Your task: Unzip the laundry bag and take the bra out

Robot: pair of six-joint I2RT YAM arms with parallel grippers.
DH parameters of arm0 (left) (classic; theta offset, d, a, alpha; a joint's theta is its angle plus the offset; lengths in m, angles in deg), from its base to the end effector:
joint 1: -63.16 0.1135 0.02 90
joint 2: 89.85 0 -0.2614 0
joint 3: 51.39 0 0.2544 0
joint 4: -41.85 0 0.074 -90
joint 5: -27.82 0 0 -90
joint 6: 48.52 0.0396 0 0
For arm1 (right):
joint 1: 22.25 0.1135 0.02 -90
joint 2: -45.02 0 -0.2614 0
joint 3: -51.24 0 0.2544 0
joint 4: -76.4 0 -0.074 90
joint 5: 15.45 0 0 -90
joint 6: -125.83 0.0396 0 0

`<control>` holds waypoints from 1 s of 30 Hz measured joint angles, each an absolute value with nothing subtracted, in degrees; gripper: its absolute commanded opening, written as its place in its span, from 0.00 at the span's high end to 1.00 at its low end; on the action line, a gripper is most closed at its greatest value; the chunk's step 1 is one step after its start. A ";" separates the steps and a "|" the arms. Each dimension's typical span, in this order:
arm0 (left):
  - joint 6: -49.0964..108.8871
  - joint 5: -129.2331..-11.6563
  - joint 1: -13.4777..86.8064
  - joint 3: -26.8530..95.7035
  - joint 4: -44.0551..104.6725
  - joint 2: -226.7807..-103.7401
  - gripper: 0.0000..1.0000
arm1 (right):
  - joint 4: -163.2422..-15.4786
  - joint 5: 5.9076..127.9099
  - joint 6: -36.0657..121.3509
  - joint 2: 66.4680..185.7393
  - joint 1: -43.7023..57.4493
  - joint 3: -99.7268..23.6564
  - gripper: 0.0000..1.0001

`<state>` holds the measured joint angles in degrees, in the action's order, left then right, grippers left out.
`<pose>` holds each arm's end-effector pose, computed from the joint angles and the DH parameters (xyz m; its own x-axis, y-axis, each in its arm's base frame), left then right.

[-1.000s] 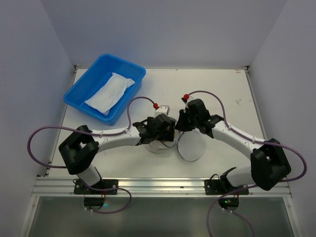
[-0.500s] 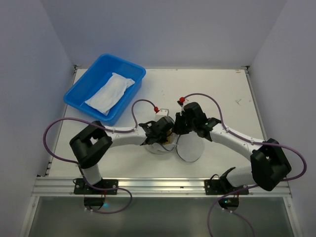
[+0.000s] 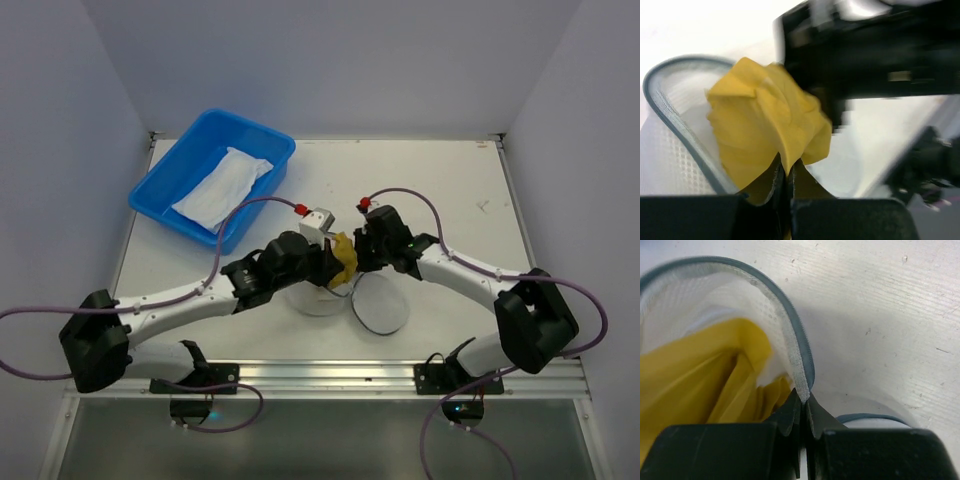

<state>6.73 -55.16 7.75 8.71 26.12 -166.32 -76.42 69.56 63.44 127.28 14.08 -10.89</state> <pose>0.1737 -0.2433 0.2357 -0.6801 -0.0103 -0.7331 0.4511 0.7823 -0.4295 0.2401 0.1808 0.2016 -0.8203 -0.0301 -0.5712 -0.2906 0.8820 0.3709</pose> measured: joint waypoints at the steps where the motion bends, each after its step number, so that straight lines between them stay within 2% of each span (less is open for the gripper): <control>1: 8.15 -57.65 7.75 8.19 28.57 -163.96 1.00 | -76.15 69.58 63.40 127.89 14.08 -11.26 1.00; 8: 10.51 -66.98 10.78 4.36 43.10 -155.65 1.00 | -75.67 69.53 63.36 128.64 14.08 -11.46 1.00; 14: 9.92 -63.24 19.24 5.74 47.06 -150.91 1.00 | -75.69 69.75 63.38 128.59 14.08 -10.76 1.00; 18: 14.97 -53.17 22.63 18.94 38.95 -151.61 1.00 | -75.50 70.47 63.38 128.53 14.08 -9.62 1.00; 22: 20.04 -44.64 30.13 30.48 32.06 -153.69 1.00 | -75.37 70.52 63.38 128.51 14.08 -9.51 1.00; 26: 23.83 -39.83 41.49 33.98 25.24 -157.49 1.00 | -75.26 70.52 63.36 128.02 14.08 -9.51 1.00; 30: 25.86 -39.77 51.26 34.15 18.71 -165.71 1.00 | -75.21 70.52 63.16 127.00 14.08 -9.51 1.00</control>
